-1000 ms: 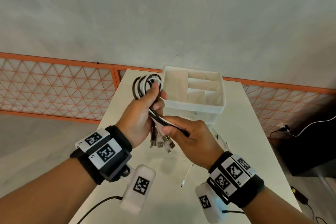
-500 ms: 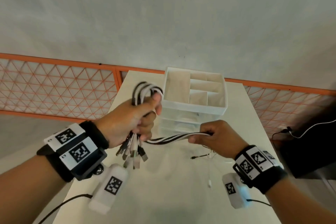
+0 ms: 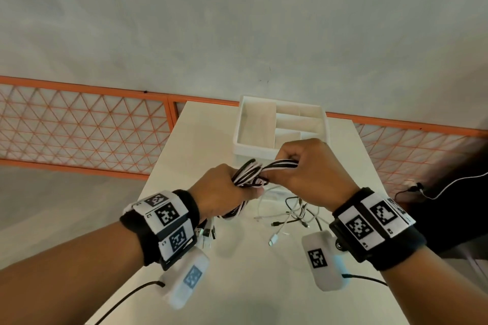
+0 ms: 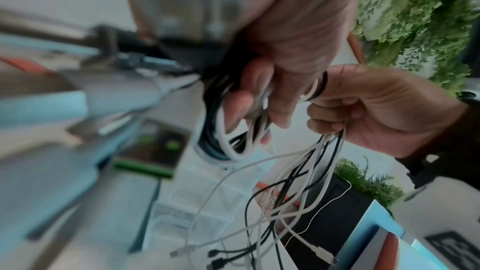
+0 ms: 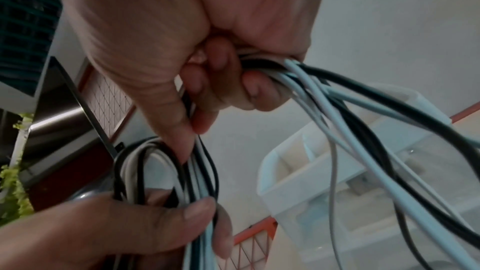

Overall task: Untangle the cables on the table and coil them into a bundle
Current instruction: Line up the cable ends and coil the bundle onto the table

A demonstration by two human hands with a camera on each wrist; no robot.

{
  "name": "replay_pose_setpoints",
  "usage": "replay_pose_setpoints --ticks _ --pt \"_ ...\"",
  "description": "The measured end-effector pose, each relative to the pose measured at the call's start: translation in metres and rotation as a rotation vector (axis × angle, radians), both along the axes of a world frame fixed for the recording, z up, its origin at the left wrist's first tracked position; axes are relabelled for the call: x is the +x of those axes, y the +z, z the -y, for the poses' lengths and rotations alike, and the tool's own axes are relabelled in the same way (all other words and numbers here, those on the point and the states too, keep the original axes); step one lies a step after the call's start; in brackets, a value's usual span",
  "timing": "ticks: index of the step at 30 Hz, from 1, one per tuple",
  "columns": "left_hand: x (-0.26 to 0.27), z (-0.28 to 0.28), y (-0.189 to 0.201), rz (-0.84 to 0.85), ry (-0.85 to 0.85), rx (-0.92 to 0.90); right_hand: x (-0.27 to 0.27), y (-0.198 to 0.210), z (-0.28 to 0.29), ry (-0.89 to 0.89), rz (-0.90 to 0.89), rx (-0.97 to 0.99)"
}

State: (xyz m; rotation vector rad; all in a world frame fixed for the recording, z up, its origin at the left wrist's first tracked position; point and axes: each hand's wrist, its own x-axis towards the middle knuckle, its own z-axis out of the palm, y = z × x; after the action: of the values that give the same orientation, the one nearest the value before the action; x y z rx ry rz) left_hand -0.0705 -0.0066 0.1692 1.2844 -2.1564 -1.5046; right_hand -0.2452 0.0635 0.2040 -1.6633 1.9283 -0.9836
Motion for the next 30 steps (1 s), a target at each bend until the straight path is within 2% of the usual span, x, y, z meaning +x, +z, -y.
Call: replay_pose_setpoints --ticks 3,6,8,11,14,16,19,23,26,30 --pt "0.0 0.003 -0.003 -0.021 0.035 -0.118 0.0 0.003 -0.004 0.023 0.079 -0.025" --pt "0.004 0.007 -0.001 -0.108 0.036 -0.131 -0.008 0.007 -0.007 0.088 0.286 -0.042" --pt "0.009 0.011 0.005 -0.275 0.075 0.013 -0.019 0.007 -0.011 0.124 0.424 -0.034" --pt "0.014 0.012 0.016 -0.542 0.129 0.302 -0.035 -0.001 -0.017 0.124 0.484 -0.004" --pt "0.01 0.011 0.02 -0.634 0.205 0.451 -0.026 -0.01 -0.021 0.101 0.528 -0.112" --pt "0.006 0.006 0.023 -0.644 0.24 0.48 -0.007 -0.011 -0.02 0.121 0.525 -0.207" --pt "0.002 -0.003 0.021 -0.54 0.155 0.378 0.019 -0.014 -0.015 0.119 0.43 -0.304" --pt "-0.008 -0.013 0.023 -0.541 0.032 0.36 0.047 -0.024 -0.012 0.09 0.195 -0.43" --pt "-0.012 -0.017 0.03 -0.638 0.091 0.484 0.059 -0.037 -0.011 0.111 -0.093 -0.465" --pt "-0.009 -0.01 0.029 -0.706 0.272 0.489 0.059 -0.039 -0.018 0.189 -0.238 -0.363"
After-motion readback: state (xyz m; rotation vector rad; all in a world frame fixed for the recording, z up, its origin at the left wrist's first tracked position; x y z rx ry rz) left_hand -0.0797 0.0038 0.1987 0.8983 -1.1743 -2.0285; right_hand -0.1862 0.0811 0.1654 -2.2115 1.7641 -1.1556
